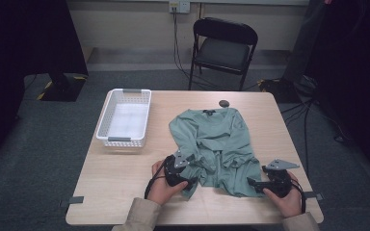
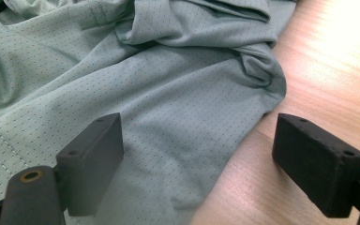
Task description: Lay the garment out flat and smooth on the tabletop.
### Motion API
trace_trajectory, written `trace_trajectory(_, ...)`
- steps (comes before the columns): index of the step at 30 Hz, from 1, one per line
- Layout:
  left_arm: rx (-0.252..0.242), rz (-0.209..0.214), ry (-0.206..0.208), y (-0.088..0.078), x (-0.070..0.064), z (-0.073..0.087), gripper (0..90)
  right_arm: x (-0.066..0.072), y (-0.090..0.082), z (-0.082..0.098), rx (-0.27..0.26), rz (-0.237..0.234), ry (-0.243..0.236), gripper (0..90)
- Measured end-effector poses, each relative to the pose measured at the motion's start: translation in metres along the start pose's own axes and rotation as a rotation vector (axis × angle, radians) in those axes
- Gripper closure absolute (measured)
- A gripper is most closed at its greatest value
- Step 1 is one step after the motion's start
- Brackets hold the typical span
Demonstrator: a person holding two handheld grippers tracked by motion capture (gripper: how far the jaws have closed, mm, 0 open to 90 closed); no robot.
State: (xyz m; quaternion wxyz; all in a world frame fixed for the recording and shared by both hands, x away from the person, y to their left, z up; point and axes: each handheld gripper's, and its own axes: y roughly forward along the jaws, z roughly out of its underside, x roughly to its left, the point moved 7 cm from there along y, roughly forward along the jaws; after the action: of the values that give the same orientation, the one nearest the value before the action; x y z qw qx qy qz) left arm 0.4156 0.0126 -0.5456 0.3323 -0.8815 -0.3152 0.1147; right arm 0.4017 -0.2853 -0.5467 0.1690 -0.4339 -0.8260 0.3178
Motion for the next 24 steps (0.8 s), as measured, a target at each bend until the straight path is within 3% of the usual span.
trace_trajectory(6, -0.001, -0.004, -0.005, 0.000, 0.000, 0.000, 14.1, 0.000, 0.000, -0.001, 0.004, -0.005, 0.003, 16.1)
trace_trajectory(9, -0.002, -0.004, -0.006, 0.000, 0.000, 0.000, 14.1, -0.001, -0.002, -0.005, 0.001, -0.021, 0.006, 21.0)
trace_trajectory(11, -0.001, -0.004, -0.006, 0.000, 0.000, 0.000, 14.1, -0.003, -0.006, -0.014, -0.021, 0.000, 0.002, 23.0)
trace_trajectory(13, -0.001, -0.003, -0.006, 0.000, 0.000, 0.000, 14.1, -0.003, -0.008, -0.021, -0.027, -0.012, -0.011, 30.0)
trace_trajectory(15, -0.001, -0.003, -0.007, 0.000, 0.000, 0.000, 14.1, -0.005, -0.008, -0.031, -0.038, 0.006, -0.019, 30.0)
trace_trajectory(18, -0.001, -0.002, -0.006, 0.000, 0.000, 0.000, 14.1, -0.010, -0.005, -0.045, -0.047, 0.010, -0.007, 37.8)
trace_trajectory(19, -0.001, -0.003, -0.008, 0.000, 0.000, 0.000, 14.1, -0.013, -0.003, -0.053, -0.067, -0.004, -0.002, 46.8)
trace_trajectory(21, 0.000, -0.002, -0.007, 0.000, 0.000, 0.000, 14.1, -0.015, -0.001, -0.056, -0.072, 0.002, 0.008, 47.3)
trace_trajectory(22, -0.001, -0.001, -0.007, 0.000, 0.000, 0.000, 14.1, -0.019, 0.003, -0.062, -0.075, 0.002, 0.031, 57.6)
trace_trajectory(24, -0.001, -0.003, -0.007, 0.000, 0.000, 0.000, 14.1, -0.023, 0.008, -0.067, -0.073, 0.016, 0.053, 62.4)
